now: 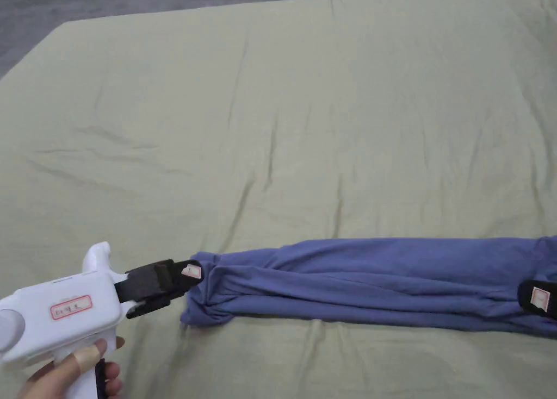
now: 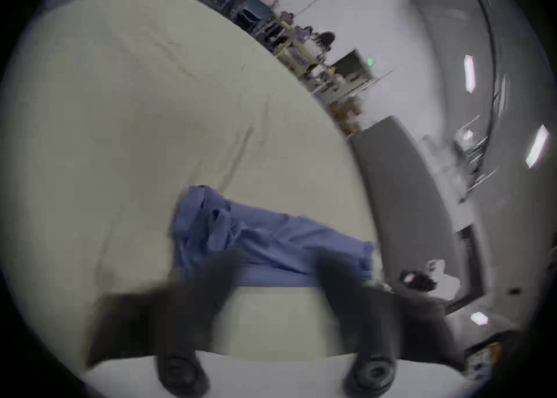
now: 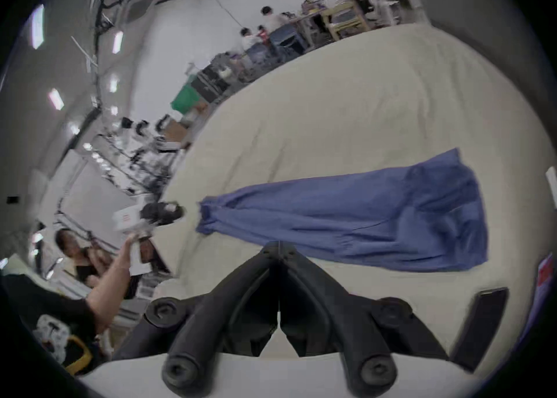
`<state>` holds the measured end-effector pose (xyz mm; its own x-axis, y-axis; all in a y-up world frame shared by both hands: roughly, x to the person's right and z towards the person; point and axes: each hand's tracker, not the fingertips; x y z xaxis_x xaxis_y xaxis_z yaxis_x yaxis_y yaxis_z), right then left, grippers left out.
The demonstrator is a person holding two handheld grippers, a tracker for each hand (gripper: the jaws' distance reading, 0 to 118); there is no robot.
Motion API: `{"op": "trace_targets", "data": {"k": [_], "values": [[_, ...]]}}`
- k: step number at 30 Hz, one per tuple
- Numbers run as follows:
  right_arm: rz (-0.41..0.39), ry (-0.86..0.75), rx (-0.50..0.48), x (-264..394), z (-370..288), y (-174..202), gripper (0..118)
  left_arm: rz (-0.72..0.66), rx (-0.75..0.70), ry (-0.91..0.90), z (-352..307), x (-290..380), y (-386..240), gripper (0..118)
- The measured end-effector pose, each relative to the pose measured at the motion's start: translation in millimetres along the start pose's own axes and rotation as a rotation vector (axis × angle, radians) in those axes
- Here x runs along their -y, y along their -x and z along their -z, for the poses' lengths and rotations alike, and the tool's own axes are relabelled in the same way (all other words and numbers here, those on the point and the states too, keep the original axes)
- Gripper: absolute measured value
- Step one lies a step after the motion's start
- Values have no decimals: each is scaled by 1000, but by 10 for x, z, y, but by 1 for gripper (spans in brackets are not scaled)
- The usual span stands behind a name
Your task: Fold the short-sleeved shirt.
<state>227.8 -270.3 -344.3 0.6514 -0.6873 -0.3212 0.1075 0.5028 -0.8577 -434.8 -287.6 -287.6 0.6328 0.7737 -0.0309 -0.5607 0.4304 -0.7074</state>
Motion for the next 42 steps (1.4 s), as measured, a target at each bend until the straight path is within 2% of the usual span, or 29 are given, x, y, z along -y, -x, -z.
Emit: {"op": "trace_targets", "data": {"k": [1,2,3,4,6,7,8,9,10,11,12,14,15,16,17,18,19,23,25,27,29,31,32,33,35,36,37,40,42], "values": [[-8,4,-21,-31,-46,-123,2,-40,27,53,68,-97,117,118],[-22,8,-35,-71,-102,-264,2,-62,56,189,42,-133,219,118],[-163,32,74,129,121,422,2,-89,17,106,124,-103,294,118],[-165,50,30,170,159,457,2,-128,51,115,232,136,578,118],[-142,61,-94,261,255,507,2,-146,34,184,464,387,719,118],[-94,47,-178,195,126,313,2,-126,9,215,583,526,745,118],[-76,49,-223,219,145,307,2,-102,8,240,819,-35,616,118],[-65,50,-260,242,164,309,2,-58,5,216,864,-6,555,118],[-63,44,-280,263,182,317,2,-2,26,173,867,-4,500,118],[-73,41,-251,253,224,479,2,27,49,164,945,-36,511,118],[-70,37,-239,264,254,518,2,-4,27,191,996,-40,513,118],[-53,36,-171,237,291,564,2,21,-11,206,1011,-54,473,118],[-52,35,-159,202,279,564,2,63,-8,214,981,-55,456,101],[-52,35,-146,211,313,590,2,78,2,210,990,18,282,25],[-50,35,-132,222,347,618,2,82,-72,213,1057,43,260,5],[-48,35,-116,240,385,650,2,16,-104,212,1012,101,242,5],[-37,35,-105,173,298,494,2,-16,-60,208,958,127,260,5],[-103,45,109,173,316,669,2,-65,-67,77,473,60,101,5],[-120,47,192,182,307,725,2,-63,-14,47,191,-130,215,5],[-129,49,235,167,278,818,2,10,-141,0,-122,-216,71,5],[-146,47,272,194,300,893,2,-57,-154,-21,-407,-470,319,5],[-187,52,355,185,321,959,2,-42,-259,-30,-583,-561,349,5],[-210,70,410,194,379,1006,2,44,-362,-56,-483,-318,-110,5],[-234,88,454,205,451,1051,2,65,-405,-54,-435,-269,-212,5],[-280,109,526,196,551,1088,2,72,-400,-32,-234,-118,-506,5],[-292,113,544,209,601,1130,2,46,-365,-16,-316,-373,-243,5],[-297,116,555,226,653,1195,2,96,-372,-11,-206,-350,-399,5],[-297,96,463,220,625,1309,2,199,-308,22,152,-178,-700,5],[-310,81,465,227,589,1468,2,244,-293,75,472,-82,-932,5]]}}
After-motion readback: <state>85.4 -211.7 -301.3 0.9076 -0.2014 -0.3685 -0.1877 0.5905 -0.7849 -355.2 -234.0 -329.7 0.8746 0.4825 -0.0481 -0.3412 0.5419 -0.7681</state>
